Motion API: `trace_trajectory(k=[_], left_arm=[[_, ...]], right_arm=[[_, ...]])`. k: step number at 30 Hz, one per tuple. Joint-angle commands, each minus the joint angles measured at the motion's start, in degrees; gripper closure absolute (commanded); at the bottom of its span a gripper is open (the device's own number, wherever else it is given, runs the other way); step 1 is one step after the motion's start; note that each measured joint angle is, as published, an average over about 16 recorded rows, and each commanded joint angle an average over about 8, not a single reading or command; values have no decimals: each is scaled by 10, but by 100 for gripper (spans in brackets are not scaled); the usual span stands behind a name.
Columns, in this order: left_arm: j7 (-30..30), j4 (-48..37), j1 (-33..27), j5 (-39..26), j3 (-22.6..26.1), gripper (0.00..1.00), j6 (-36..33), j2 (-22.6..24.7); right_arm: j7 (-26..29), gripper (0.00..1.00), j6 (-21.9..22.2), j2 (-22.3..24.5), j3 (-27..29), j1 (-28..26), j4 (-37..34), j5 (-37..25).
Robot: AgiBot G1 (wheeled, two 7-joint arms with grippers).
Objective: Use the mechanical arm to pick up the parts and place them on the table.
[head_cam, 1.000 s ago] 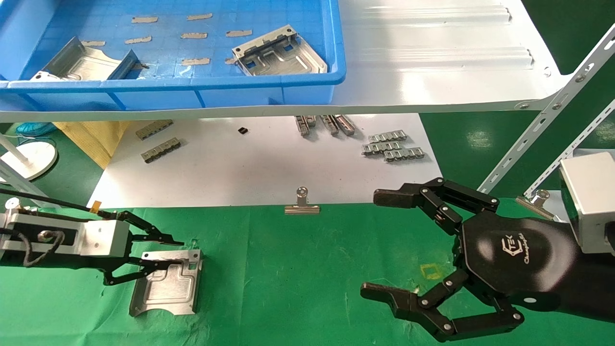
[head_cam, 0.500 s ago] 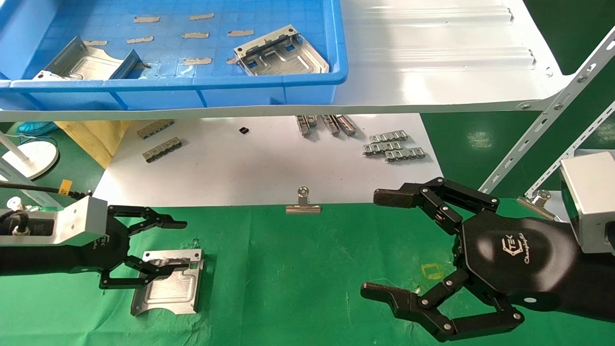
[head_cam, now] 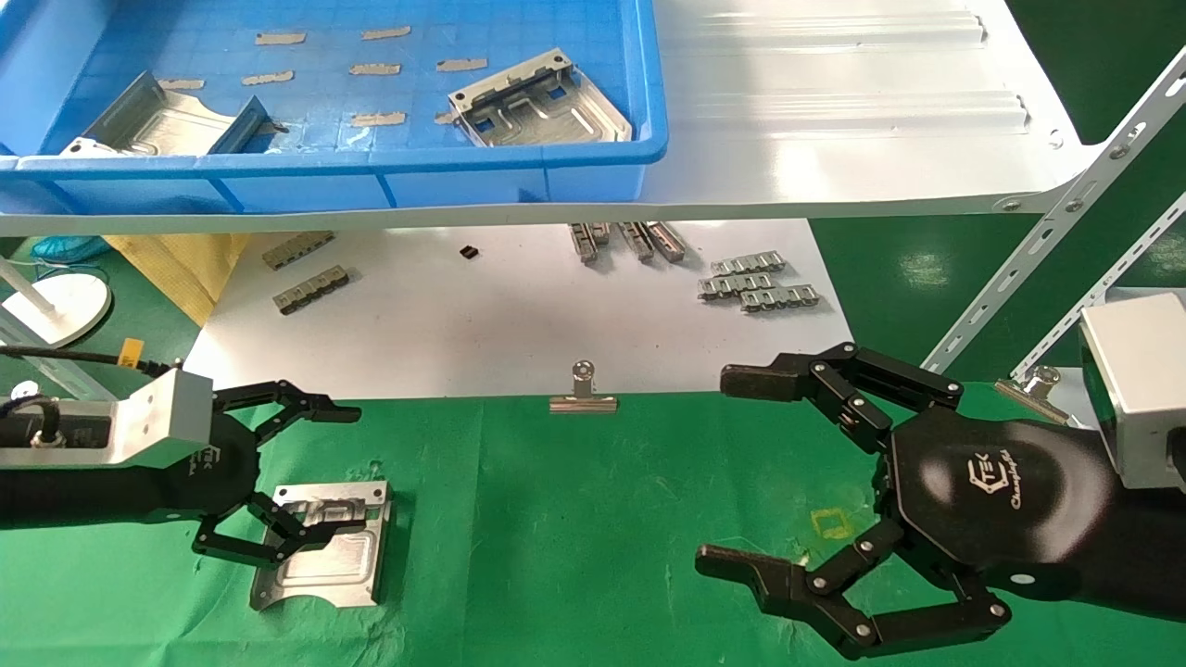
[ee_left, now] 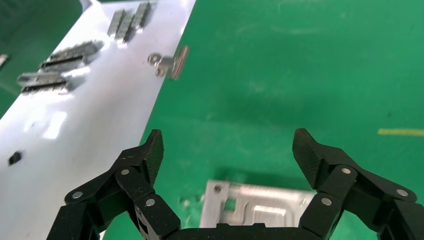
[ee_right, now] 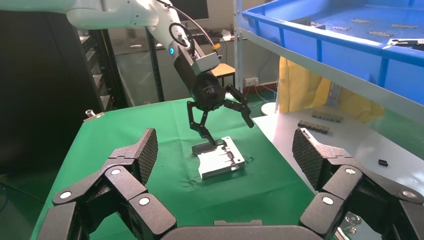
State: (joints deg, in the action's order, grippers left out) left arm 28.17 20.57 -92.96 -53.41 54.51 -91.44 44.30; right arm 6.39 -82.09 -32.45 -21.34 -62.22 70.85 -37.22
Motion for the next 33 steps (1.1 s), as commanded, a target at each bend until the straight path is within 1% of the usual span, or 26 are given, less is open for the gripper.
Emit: trace_trajectory(k=[1,33], left_arm=[[-11,15,9,4,-10,0,1,-3],[-236,322,191,70,-234,0,35,-56]], right_arm=[[0,0,0,0,0,0,0,0],[0,0,0,0,0,0,0,0]])
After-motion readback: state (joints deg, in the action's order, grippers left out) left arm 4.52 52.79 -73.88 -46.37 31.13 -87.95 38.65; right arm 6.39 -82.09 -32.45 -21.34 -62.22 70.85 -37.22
